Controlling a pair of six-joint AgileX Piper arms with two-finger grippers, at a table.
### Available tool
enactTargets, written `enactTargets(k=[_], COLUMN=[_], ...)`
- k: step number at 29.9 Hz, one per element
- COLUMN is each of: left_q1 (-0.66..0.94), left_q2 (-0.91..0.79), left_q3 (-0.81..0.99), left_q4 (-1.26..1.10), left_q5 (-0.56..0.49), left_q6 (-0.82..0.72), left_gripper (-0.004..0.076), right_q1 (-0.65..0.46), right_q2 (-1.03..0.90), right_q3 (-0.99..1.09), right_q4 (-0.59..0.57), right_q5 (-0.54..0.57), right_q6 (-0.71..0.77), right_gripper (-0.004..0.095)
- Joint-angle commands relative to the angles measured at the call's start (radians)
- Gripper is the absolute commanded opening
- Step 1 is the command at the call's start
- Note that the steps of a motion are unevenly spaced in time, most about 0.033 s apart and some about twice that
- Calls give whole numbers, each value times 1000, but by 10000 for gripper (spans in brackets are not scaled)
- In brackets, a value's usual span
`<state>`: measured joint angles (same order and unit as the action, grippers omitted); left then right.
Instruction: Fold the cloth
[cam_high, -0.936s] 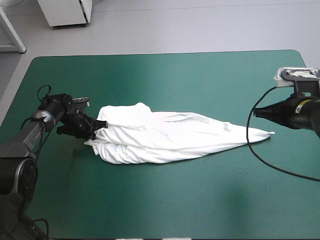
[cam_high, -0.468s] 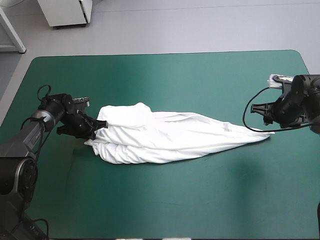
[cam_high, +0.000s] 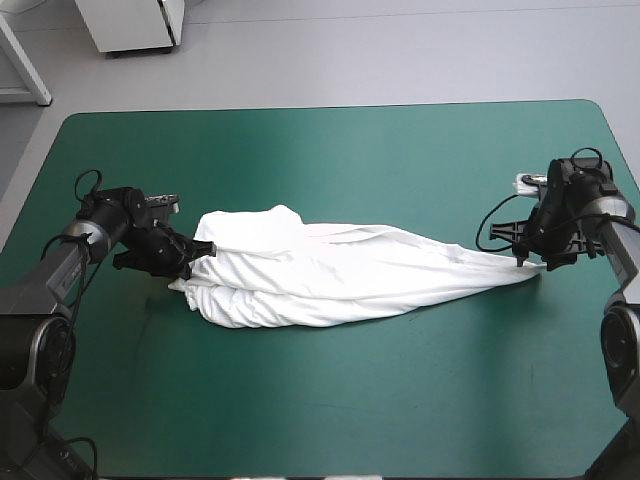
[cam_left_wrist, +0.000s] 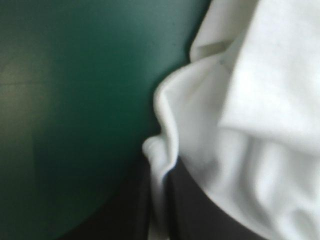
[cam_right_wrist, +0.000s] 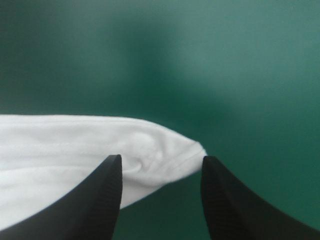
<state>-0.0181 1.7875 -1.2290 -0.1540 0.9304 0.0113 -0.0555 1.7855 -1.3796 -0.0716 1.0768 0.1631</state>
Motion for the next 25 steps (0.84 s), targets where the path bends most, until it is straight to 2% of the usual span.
enactTargets(k=[1,6,11,12,14,16,17,25], left_q1=[1,1,1,1,1,1,1,1], left_q2=[0,0,0,0,0,0,0,-6], left_q3=[4,4,-6,-9,-18,-24,-24,-24], left_q4=[34,34,34,37,37,42,41,43], left_q5=[-31,-54,-48,-46,-47,-49,-51,-45], left_q6=[0,2,2,2,2,0,0,-2], left_gripper=[-9,-9,-9,-9,-9,-9,-9,-9], right_q1=[-43,-53,-7,9,37,61,70,78], right_q2=[-20,21,51,51,52,52,52,16], right_q3=[-29,11,82,94,104,108,108,108], right_q4=[5,110,210,198,166,129,113,55], right_q5=[-29,-52,-93,-110,-122,-126,-125,-82], right_q6=[-11,-54,-91,-78,-28,-19,-10,16], right_gripper=[471,471,467,442,309,42,-11,-19])
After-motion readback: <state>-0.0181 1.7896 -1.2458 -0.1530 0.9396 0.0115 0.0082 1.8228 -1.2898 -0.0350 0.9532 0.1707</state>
